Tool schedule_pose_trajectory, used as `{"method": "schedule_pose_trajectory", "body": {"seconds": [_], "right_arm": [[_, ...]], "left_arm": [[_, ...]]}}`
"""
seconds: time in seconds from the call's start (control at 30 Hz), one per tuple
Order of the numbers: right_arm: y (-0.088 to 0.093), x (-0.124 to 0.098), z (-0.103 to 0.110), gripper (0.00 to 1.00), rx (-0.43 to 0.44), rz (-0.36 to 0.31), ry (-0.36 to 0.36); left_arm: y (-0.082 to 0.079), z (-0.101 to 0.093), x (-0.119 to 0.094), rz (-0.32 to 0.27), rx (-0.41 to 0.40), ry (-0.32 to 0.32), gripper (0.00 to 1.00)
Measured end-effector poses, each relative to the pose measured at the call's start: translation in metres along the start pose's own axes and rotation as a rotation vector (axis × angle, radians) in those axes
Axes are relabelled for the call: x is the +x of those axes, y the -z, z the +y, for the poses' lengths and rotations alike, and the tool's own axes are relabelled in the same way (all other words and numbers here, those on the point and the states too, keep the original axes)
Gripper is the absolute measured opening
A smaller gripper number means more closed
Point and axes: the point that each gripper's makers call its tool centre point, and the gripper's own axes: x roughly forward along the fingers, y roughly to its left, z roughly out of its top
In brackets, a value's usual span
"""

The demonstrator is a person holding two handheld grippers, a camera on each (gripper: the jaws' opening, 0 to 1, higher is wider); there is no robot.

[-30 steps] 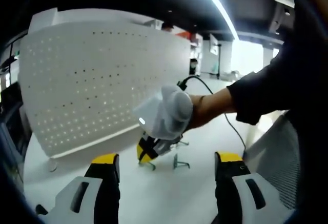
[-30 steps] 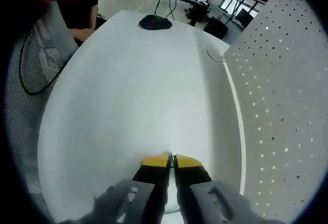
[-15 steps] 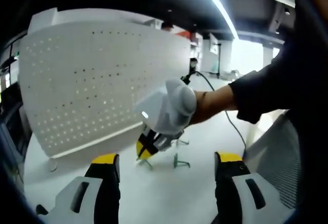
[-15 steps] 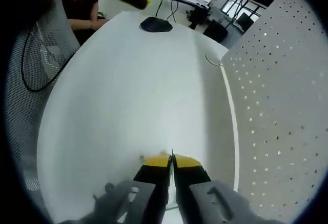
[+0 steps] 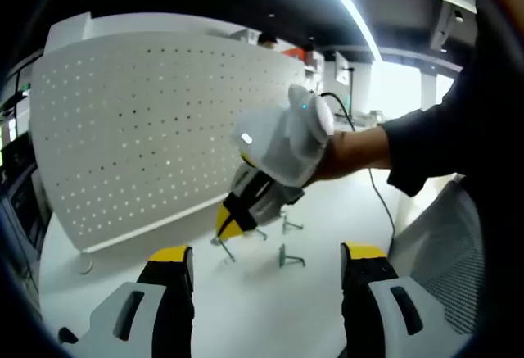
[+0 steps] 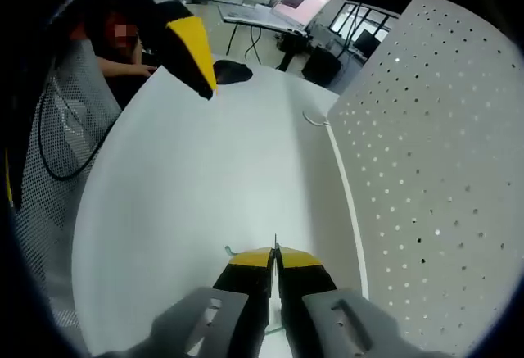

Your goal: Insert the hook assembly into the mounting plate slot until the hook locks in place.

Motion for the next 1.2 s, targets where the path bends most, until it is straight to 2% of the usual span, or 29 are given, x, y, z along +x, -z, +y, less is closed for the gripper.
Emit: {"method": "schedule_pose_trajectory", "body": {"seconds": [0.33,0.67,0.97,1.2], "right_arm": [[-0.018,-0.025,-0.003,0.00,0.073,-0.084,0.046],[-0.036,-0.050,-0.004,0.00,0.188,-0.182,0.079],[-0.060,-0.070,-0.001,0.00,0.328,-0.299,0.068],[-0.070,-0.079,0.003,0.00,0.423,-0.361,0.045]], "left_arm": [[-0.003,0.001,-0.001,-0.013,0.014,-0.008,0.71],[-0.006,0.002,-0.002,-0.025,0.025,-0.016,0.66],[-0.014,0.007,-0.007,-0.060,0.035,-0.044,0.59],[-0.022,0.014,-0.013,-0.099,0.046,-0.080,0.53]]}}
